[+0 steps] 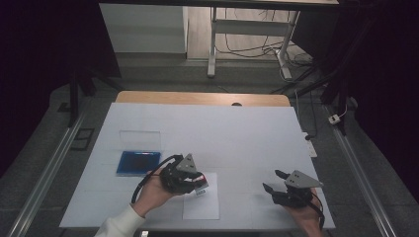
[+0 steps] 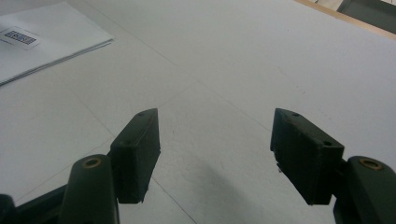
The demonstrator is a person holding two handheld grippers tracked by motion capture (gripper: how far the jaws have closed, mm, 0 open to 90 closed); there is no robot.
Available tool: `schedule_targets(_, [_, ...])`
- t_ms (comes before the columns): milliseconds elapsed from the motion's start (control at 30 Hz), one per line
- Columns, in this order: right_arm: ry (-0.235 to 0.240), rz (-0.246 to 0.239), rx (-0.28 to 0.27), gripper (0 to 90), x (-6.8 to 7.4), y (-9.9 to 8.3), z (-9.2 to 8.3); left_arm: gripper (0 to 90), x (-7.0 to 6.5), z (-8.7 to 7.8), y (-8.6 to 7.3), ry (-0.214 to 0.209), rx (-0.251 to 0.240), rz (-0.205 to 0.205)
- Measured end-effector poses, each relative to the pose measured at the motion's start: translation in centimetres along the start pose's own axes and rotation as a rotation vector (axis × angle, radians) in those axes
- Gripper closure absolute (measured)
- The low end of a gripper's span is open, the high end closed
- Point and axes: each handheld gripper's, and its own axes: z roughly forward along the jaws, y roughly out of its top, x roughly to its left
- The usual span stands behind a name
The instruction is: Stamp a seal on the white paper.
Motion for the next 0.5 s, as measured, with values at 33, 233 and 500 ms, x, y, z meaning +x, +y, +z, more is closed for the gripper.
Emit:
schedule_targets(33, [-0.001, 0.002, -0.004, 32.4, 0.0, 0.0, 0.0, 70.3, 0.0, -0.2, 0.0, -0.001, -0.004, -0.001])
schedule_targets(233, [0.001, 0.003, -0.004, 32.5, 0.0, -0.1, 0.0, 70.3, 0.4, -1.6, -0.1, -0.002, -0.043, -0.015])
schedule_targets(500, [0.000, 0.004, -0.006, 32.5, 0.0, -0.1, 0.0, 70.3, 1.0, -2.9, -0.3, 0.003, -0.080, -0.036])
